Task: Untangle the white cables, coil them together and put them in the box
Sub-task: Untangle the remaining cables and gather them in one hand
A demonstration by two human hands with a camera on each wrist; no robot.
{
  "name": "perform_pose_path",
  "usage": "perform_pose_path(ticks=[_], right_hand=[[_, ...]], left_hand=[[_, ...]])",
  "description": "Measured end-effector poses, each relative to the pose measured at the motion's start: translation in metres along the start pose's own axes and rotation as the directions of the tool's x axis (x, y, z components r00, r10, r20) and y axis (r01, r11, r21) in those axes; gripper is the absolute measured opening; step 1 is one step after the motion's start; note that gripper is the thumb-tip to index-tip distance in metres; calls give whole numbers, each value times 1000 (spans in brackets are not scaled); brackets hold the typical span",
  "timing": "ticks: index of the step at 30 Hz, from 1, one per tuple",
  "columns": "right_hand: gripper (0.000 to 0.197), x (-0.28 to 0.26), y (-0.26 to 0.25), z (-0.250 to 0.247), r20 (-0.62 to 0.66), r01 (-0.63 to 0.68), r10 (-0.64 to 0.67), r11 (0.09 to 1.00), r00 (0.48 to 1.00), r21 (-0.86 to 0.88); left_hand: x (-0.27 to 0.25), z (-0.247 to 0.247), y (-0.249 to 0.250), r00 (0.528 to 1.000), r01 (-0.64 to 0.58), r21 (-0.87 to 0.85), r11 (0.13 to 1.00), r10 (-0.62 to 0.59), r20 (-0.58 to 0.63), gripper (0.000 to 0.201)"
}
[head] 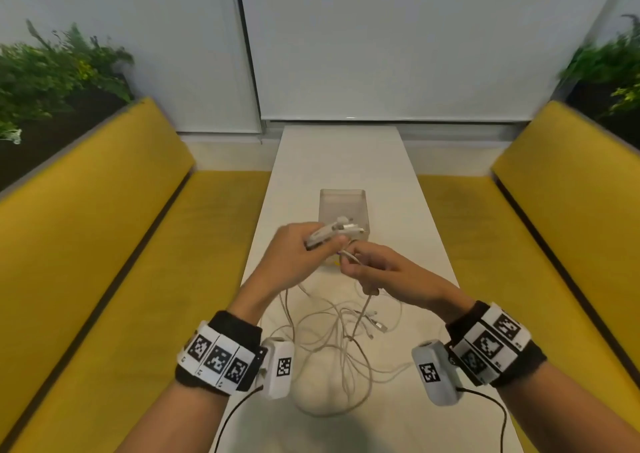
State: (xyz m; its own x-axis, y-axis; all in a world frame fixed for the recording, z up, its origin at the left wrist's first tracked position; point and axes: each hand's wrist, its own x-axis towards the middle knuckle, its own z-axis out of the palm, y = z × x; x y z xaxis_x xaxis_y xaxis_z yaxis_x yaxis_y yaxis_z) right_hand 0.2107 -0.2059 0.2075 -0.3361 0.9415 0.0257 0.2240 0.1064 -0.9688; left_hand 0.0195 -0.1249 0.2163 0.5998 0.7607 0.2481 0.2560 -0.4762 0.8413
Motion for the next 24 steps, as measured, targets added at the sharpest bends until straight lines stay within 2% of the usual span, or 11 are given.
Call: perform_pose_path(ticks=[2,4,7,9,11,14,18,20,22,24], right_hand=[[23,-2,10,-3,-3,-18,18,1000,1000,-3],[35,-4,24,-6,-8,-49,49,999,999,-9],[49,-5,46,-10,-69,-97,94,995,993,-29],[52,-4,53,-12,-121,-88,83,996,989,-32],[57,0,54,-16,-111,-85,75,993,991,-85],[40,5,50,-18,-59,-90,79,973,995,-212],[32,7,49,-24,-89,-114,95,964,992,-242],[29,9,44,-27,-84,-94,74,962,994,-256],[28,13,33,-28,-71,-56,40,968,997,-243],[29,16,24,-27,-62,-17,7,986,998,-167]], left_hand=[[4,-8,2,991,-4,-16,1000,2,-131,36],[9,-18,9,962,-17,-63,998,-1,-274,40],[15,-38,15,873,-42,-202,978,-62,-483,43],[18,-44,15,825,-44,-222,974,-89,-558,45],[18,-44,14,770,-53,-245,968,-117,-627,40],[18,-39,19,708,-90,-378,921,-208,-675,29],[21,-45,25,680,-189,-539,820,-286,-675,21],[24,-50,23,674,-194,-592,783,-332,-660,30],[28,-52,17,675,-135,-570,810,-346,-651,33],[26,-49,15,683,-91,-481,872,-297,-668,32]])
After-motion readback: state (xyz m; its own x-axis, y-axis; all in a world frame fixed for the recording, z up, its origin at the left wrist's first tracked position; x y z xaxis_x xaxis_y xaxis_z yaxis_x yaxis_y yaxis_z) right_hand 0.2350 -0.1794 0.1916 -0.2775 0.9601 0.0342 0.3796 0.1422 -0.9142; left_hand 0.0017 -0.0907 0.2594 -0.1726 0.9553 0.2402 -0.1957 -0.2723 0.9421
